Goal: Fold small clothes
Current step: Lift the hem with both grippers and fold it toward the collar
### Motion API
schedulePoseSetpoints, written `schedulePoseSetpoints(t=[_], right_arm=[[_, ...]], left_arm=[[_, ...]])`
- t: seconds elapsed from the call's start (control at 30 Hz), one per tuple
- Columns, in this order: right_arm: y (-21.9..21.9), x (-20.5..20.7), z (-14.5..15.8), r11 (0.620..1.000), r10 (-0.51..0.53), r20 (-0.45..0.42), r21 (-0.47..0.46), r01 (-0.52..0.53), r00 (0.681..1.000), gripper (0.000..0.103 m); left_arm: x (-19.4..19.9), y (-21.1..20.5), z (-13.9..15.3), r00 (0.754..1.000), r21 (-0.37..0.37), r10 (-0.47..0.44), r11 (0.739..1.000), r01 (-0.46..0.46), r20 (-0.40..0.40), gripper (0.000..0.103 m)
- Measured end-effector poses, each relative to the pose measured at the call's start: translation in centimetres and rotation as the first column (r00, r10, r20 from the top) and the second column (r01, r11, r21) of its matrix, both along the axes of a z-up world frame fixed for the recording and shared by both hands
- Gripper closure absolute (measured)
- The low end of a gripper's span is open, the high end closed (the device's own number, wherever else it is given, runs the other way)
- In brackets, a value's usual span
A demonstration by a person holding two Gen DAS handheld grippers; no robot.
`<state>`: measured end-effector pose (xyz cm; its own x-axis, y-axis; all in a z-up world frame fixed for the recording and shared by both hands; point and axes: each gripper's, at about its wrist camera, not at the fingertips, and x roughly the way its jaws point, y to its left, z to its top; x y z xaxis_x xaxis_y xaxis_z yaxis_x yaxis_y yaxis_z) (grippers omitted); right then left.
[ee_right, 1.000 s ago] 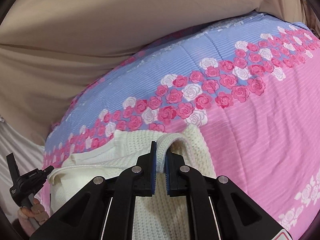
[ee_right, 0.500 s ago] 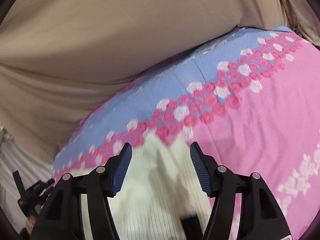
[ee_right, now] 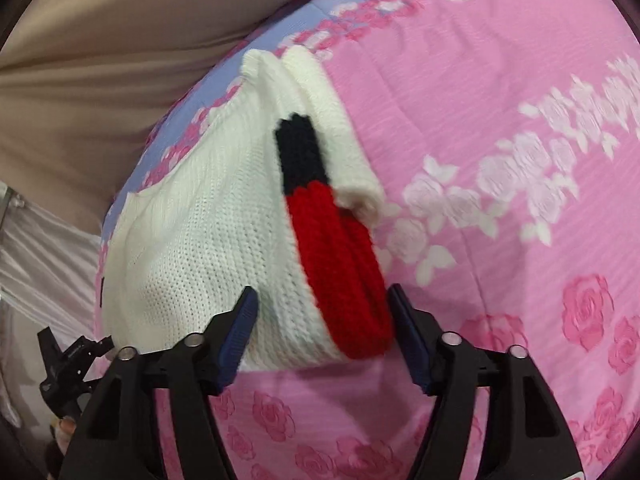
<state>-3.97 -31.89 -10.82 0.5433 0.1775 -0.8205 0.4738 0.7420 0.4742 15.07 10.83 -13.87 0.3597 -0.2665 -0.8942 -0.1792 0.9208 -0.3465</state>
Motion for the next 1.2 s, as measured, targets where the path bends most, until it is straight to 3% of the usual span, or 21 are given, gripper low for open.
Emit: schedulePoseSetpoints(t=[0.03, 0.1, 0.13, 0.17, 0.23, 0.33, 0.43, 0.53, 0.63, 0.7, 0.73, 0.8, 0.83, 0.9, 0.97, 1.0, 1.07, 1.2], right_arm=[[0.1, 0.5, 0.0, 1.0, 0.004, 0.001, -0.008, -0.004, 1.0, 0.036], [0.1, 1.4, -0.2, 1.0, 0.016, 0.001, 0.002, -0.016, 1.0, 0.079], [-0.2, 1.6, -0.1, 1.0, 0.006, -0.001, 0.017, -0.006, 1.0, 0.088], [-0.4, 1.5, 0.2, 1.0, -0.004, 0.006, 0.025, 0.004, 1.0, 0.089], [-0.5, 0.7, 2.3, 1.0, -0.001, 0.03, -0.001, 0.001, 1.0, 0.09], [-0.5, -1.4, 5.1, 0.999, 0.024, 0.034, -0.031, -0.023, 0.999, 0.091], [-0.1, -4.5, 6.8, 0.997, 0.054, 0.003, -0.057, -0.053, 0.999, 0.091], [0.7, -8.3, 6.5, 0.996, 0.073, -0.063, -0.051, -0.076, 0.995, 0.091], [1.8, -11.9, 3.4, 0.996, 0.092, -0.15, -0.004, -0.094, 0.984, 0.086], [1.9, -13.2, 0.6, 0.996, 0.081, -0.255, -0.018, -0.089, 0.964, 0.079], [1.5, -13.8, 0.3, 0.998, 0.05, -0.253, -0.015, -0.056, 0.966, 0.078], [0.2, -14.6, 2.4, 0.998, -0.047, -0.194, -0.046, 0.039, 0.98, 0.075], [-0.1, -14.5, 4.0, 0.995, -0.07, -0.148, -0.086, 0.058, 0.986, 0.071], [-0.5, -12.9, 6.7, 0.987, -0.066, -0.056, -0.147, 0.057, 0.996, 0.058], [-0.7, -10.2, 7.6, 0.986, -0.031, -0.009, -0.164, 0.029, 0.999, 0.052], [-0.6, -8.5, 7.6, 0.985, -0.013, -0.006, -0.174, 0.012, 1.0, 0.051], [-0.4, -5.0, 6.8, 0.976, 0.014, -0.007, -0.216, -0.016, 1.0, 0.047], [-1.1, -0.5, 4.0, 0.97, 0.014, -0.047, -0.243, -0.025, 0.999, 0.047]], left_arm=[[0.0, -0.2, -0.1, 1.0, 0.004, 0.003, 1.0, -0.003, 0.005, 0.035], [0.3, -0.4, 0.0, 1.0, -0.004, 0.006, 1.0, -0.006, 0.009, 0.04], [0.5, -0.4, 0.0, 1.0, -0.03, -0.002, 1.0, 0.002, 0.006, 0.061], [0.7, -0.2, -0.1, 1.0, -0.083, -0.016, 0.996, 0.014, -0.021, 0.083], [0.6, 0.4, 0.6, 0.999, -0.124, -0.012, 0.992, 0.008, -0.032, 0.09], [-0.7, 1.9, 2.8, 0.999, -0.156, -0.038, 0.987, 0.033, -0.028, 0.092], [-3.3, 3.7, 4.5, 0.995, -0.166, -0.081, 0.984, 0.072, -0.051, 0.093], [-5.7, 4.5, 4.3, 0.989, -0.151, -0.108, 0.984, 0.091, -0.105, 0.092], [-8.8, 5.4, 2.3, 0.976, -0.12, -0.106, 0.989, 0.084, -0.188, 0.089], [-10.4, 5.7, 0.7, 0.971, -0.035, -0.078, 0.997, 0.072, -0.228, 0.088], [-10.8, 5.8, 0.7, 0.972, 0.005, -0.057, 0.998, 0.06, -0.229, 0.09], [-10.8, 5.9, 3.2, 0.989, 0.046, -0.041, 0.998, 0.048, -0.141, 0.092], [-10.3, 5.4, 5.8, 0.998, 0.072, -0.052, 0.996, 0.055, -0.048, 0.09], [-8.9, 3.7, 9.3, 0.991, 0.114, -0.101, 0.989, 0.091, 0.086, 0.081], [-6.5, 1.6, 11.1, 0.976, 0.114, -0.145, 0.985, 0.127, 0.165, 0.045], [-5.2, 0.5, 11.3, 0.967, 0.106, -0.163, 0.984, 0.145, 0.196, 0.043], [-2.4, -2.3, 10.6, 0.952, 0.131, -0.213, 0.974, 0.187, 0.22, 0.043], [2.5, -5.6, 6.1, 0.962, 0.161, -0.245, 0.961, 0.225, 0.122, 0.043]])
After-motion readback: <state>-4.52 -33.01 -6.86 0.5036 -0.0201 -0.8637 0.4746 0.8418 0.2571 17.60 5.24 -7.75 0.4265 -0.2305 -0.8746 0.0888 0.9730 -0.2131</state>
